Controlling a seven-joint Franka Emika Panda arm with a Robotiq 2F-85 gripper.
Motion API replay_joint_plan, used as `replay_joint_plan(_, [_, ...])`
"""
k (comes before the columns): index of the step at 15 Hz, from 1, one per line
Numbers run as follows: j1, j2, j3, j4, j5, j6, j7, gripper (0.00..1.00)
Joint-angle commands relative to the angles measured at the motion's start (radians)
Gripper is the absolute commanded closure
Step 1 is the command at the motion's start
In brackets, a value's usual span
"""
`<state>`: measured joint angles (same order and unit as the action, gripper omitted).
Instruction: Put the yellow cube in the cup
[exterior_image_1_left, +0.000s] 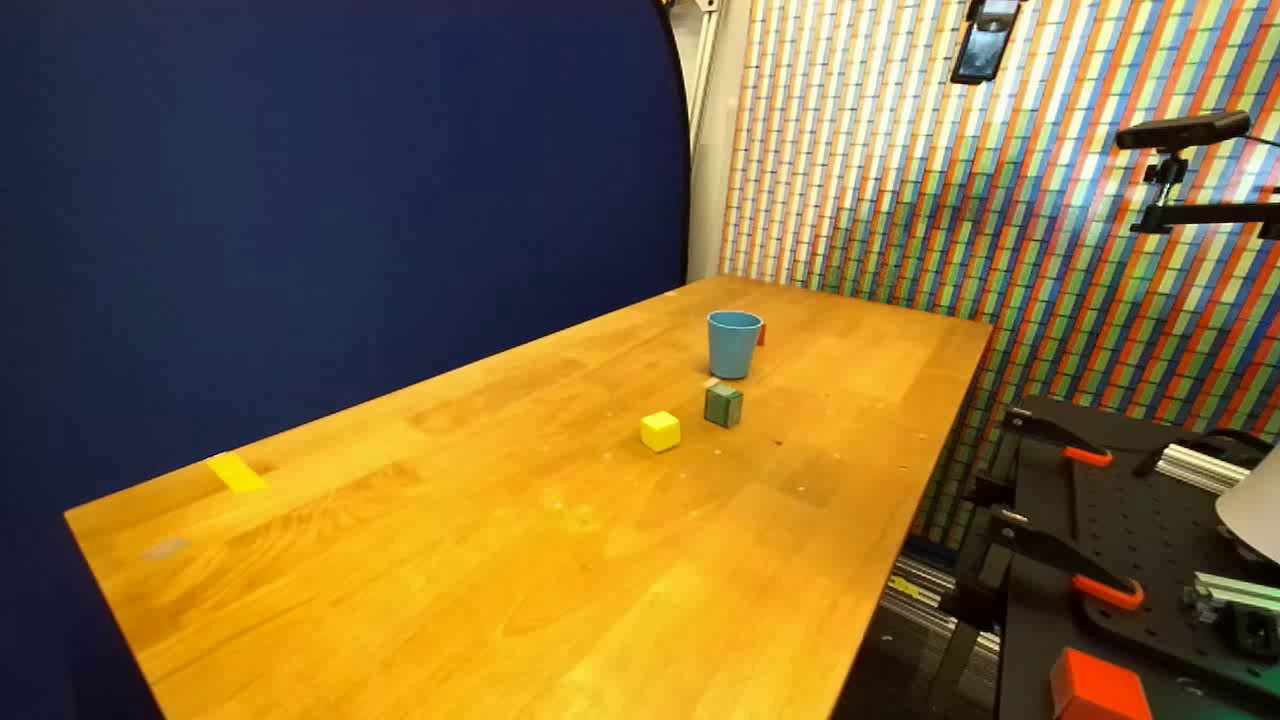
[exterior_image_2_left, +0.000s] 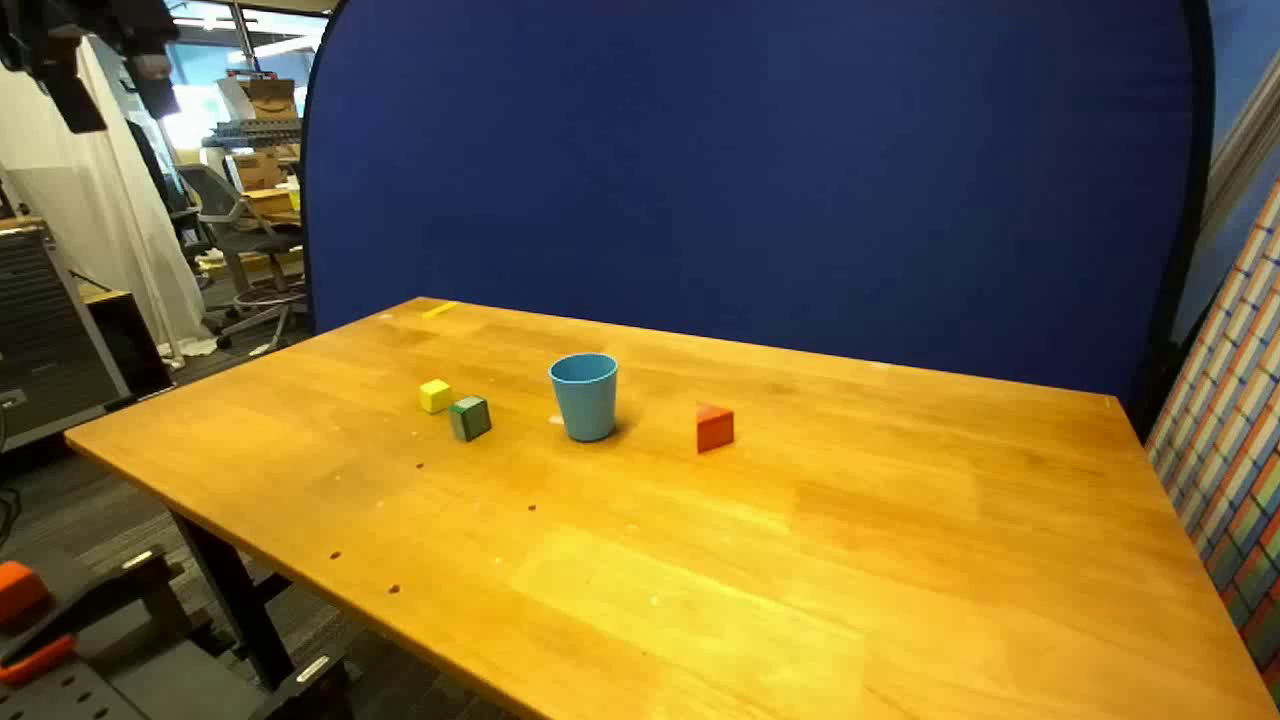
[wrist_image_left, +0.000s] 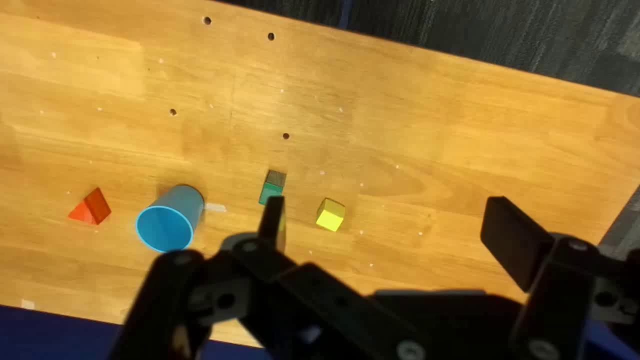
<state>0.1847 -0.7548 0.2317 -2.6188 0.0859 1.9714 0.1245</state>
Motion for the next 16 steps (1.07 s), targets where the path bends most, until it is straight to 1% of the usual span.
replay_joint_plan(1, [0.005,0.001,-0.005,0.003,-0.004,-0.002,0.003,0.0])
replay_joint_plan(9, [0.005,-0.001,-0.004,0.008,-0.004,-0.002,0.003,0.0])
replay_joint_plan(11, [-0.018,0.055,-0.001,-0.004,-0.019,0.061,0.011,0.0])
replay_joint_plan(13, [-0.031,0.157,0.003,-0.01,-0.027,0.171,0.002,0.0])
replay_joint_plan(16, [-0.037,0.358,-0.01,0.001,-0.042,0.356,-0.025,0.0])
